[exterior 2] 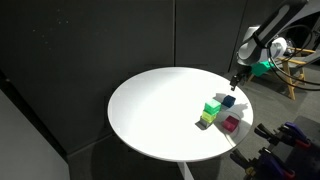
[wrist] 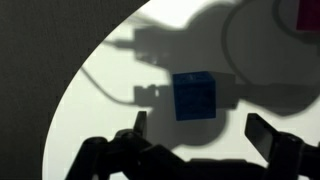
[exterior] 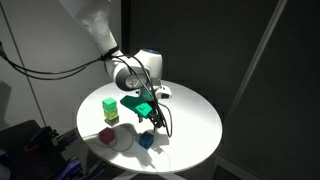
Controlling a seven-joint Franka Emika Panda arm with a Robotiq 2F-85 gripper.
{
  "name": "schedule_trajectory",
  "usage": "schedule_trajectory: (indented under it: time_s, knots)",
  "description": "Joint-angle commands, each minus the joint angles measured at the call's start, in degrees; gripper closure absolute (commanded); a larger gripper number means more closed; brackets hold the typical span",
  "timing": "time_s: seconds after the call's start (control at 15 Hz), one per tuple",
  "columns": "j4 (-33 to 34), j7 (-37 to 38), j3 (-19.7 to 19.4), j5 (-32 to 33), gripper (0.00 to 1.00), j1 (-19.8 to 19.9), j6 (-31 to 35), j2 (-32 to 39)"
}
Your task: Put the blue toy block on top of the tree stacked toy blocks
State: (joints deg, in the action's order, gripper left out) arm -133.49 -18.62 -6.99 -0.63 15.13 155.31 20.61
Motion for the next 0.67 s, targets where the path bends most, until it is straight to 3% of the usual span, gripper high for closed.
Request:
schedule_trajectory:
  time_s: [0.0,0.6]
  knots:
    - [0.1,1.1,0.0,0.8,0.00,-0.2,0.4,0.7]
    - [0.7,0.9,1.1,0.9,0.00,0.0,4.9,4.4]
